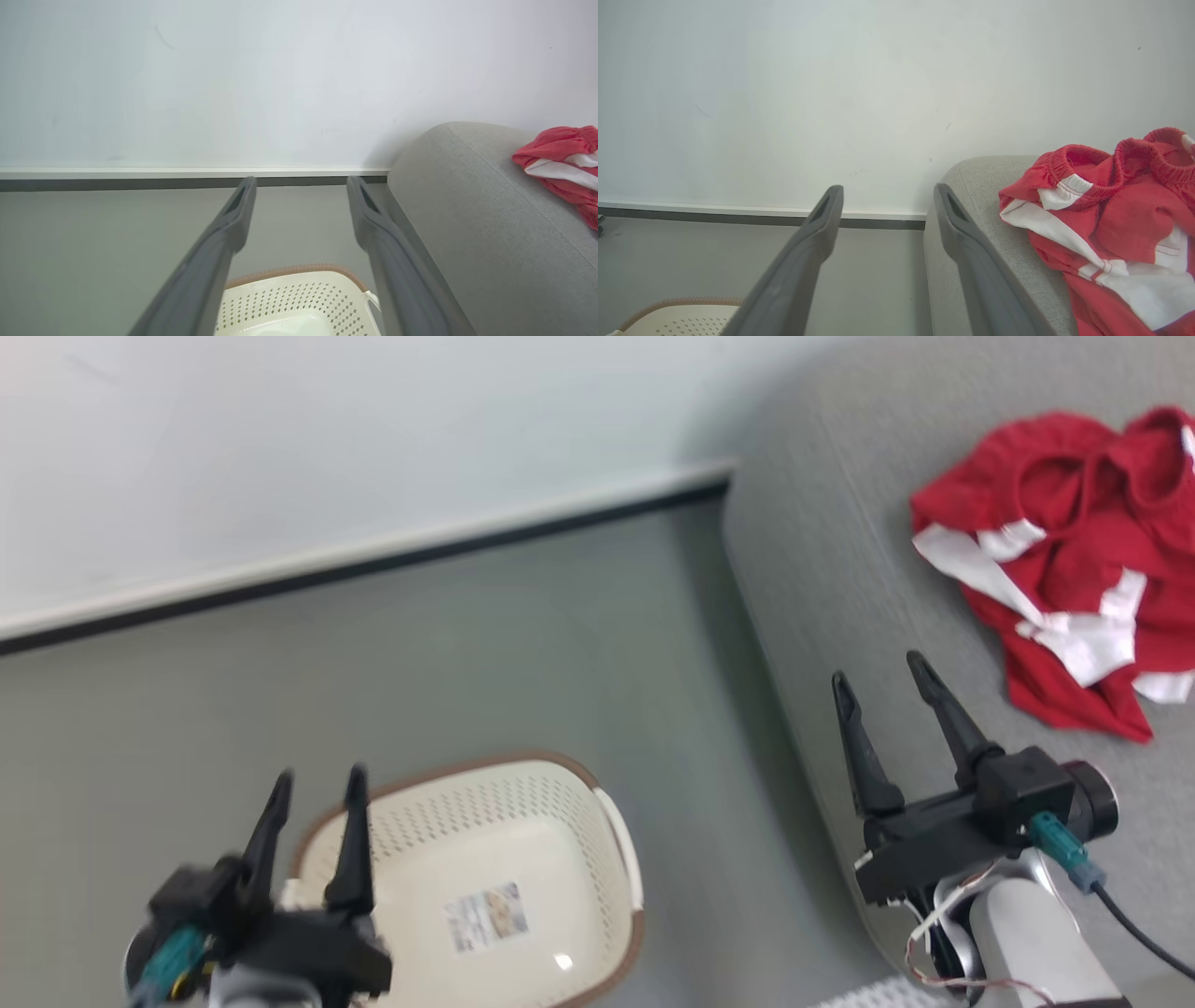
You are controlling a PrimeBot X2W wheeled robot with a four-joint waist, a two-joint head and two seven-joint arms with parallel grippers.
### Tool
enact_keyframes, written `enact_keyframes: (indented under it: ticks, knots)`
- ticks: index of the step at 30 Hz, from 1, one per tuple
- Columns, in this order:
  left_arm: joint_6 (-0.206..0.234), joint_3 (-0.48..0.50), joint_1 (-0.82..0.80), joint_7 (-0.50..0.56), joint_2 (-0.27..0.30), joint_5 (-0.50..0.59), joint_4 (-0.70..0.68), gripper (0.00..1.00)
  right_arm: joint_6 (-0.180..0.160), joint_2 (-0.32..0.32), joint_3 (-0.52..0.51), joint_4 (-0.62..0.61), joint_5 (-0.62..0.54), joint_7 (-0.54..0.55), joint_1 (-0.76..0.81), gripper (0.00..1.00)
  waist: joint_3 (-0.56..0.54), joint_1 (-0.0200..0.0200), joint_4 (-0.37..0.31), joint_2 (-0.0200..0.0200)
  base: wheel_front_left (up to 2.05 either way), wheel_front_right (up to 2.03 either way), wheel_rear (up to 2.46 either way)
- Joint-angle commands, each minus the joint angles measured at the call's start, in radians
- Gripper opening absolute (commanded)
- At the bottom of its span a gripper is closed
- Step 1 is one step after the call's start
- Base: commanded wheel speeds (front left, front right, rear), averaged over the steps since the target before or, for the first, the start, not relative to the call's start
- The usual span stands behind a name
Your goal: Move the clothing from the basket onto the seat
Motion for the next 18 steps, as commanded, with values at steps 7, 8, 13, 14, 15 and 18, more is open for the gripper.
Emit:
enact_keyframes:
  ticks: [7, 8, 13, 14, 15, 18]
  knots:
    - [-0.031, 0.151, 0.180, -0.004, -0.051, 0.108, -0.107, 1.00, -0.001, -0.007, 0.011, -0.042, -0.006, -0.001, 0.091, 1.00, -0.200, 0.0002, 0.134, 0.0001, 0.00, 0.00, 0.00]
    - [-0.035, 0.172, 0.199, -0.005, -0.057, 0.124, -0.126, 1.00, -0.001, -0.008, 0.013, -0.050, -0.007, -0.001, 0.104, 1.00, -0.213, 0.0002, 0.136, 0.0001, 0.00, 0.00, 0.00]
    - [-0.064, 0.237, 0.271, -0.005, -0.088, 0.191, -0.192, 1.00, -0.001, -0.009, 0.018, -0.083, -0.014, -0.001, 0.141, 1.00, -0.250, 0.0002, 0.139, 0.0001, 0.00, 0.00, 0.00]
    - [-0.072, 0.252, 0.289, -0.005, -0.093, 0.208, -0.200, 1.00, -0.001, -0.009, 0.016, -0.091, -0.017, -0.001, 0.152, 1.00, -0.259, 0.0002, 0.139, 0.0001, 0.00, 0.00, 0.00]
    - [-0.078, 0.260, 0.306, -0.004, -0.101, 0.223, -0.206, 1.00, -0.001, -0.008, 0.015, -0.096, -0.019, -0.001, 0.165, 1.00, -0.266, 0.0002, 0.140, 0.0001, 0.00, 0.00, 0.00]
    - [-0.093, 0.287, 0.347, -0.004, -0.117, 0.265, -0.222, 1.00, -0.001, -0.006, 0.015, -0.118, -0.019, -0.001, 0.198, 1.00, -0.290, 0.0002, 0.139, 0.0001, 0.00, 0.00, 0.00]
